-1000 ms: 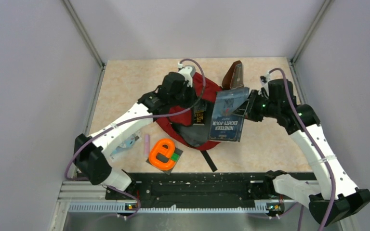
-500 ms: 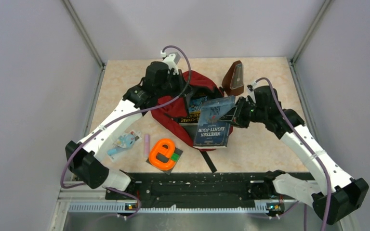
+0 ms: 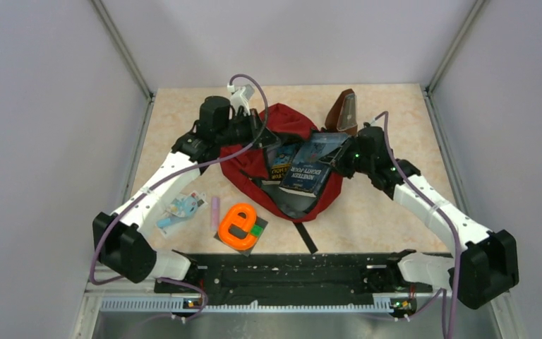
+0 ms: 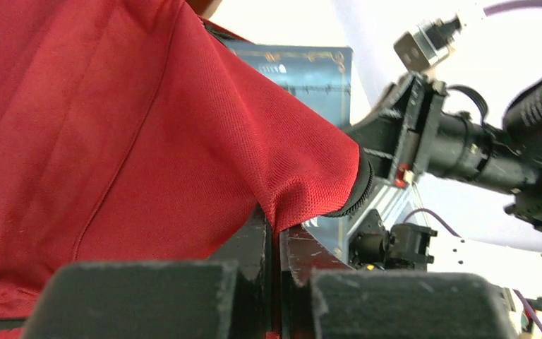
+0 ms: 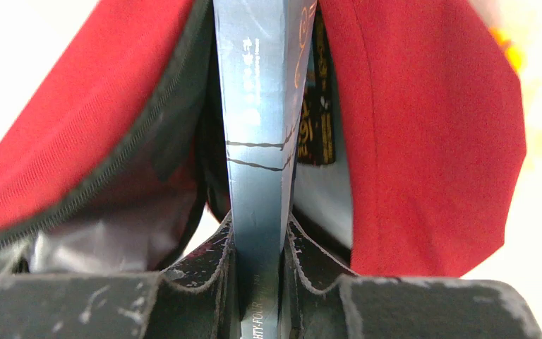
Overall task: Pack the student bag
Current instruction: Place the book in the student bag.
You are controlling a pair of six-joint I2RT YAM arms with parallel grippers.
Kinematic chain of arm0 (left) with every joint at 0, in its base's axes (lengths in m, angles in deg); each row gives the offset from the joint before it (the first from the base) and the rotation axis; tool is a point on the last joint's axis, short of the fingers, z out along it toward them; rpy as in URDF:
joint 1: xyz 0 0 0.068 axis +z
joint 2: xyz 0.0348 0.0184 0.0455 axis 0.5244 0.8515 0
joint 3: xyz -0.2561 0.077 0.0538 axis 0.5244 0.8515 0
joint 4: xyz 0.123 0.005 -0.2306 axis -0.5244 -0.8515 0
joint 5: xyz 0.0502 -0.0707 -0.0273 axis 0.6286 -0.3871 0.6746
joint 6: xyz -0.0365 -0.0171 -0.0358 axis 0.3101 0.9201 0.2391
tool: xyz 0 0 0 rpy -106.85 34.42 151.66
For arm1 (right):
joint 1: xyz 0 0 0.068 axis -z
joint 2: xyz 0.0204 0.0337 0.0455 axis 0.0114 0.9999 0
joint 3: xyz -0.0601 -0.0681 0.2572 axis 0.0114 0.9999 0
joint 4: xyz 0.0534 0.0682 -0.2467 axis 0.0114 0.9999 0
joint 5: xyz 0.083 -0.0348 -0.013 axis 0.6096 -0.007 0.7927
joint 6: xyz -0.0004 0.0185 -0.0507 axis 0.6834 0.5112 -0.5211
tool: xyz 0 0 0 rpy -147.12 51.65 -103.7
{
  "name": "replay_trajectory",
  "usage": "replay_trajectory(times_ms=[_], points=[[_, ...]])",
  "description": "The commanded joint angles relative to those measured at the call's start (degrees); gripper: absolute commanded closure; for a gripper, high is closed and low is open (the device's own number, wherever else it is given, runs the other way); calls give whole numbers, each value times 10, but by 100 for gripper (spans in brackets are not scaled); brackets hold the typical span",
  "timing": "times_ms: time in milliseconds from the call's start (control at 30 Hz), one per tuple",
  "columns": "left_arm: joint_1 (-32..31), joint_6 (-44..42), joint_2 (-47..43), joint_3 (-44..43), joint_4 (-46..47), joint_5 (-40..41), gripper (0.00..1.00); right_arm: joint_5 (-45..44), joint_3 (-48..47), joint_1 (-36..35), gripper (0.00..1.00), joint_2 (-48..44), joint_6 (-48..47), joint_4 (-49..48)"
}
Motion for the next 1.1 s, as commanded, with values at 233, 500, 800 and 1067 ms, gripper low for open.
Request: replay_trajectory(times_ms=[233, 500, 800, 1067], points=[[1, -23, 9, -41, 13, -81, 100, -161, 4, -21, 100, 57, 39, -338], [1, -23, 50, -70, 8, -97, 100, -210, -21, -61, 100, 143, 15, -323], [1, -34, 44, -55, -3, -64, 100, -217, -74, -77, 98, 254, -45, -274], [1, -31, 32, -38, -11, -22, 100, -171, -156, -86, 55, 324, -119, -222]])
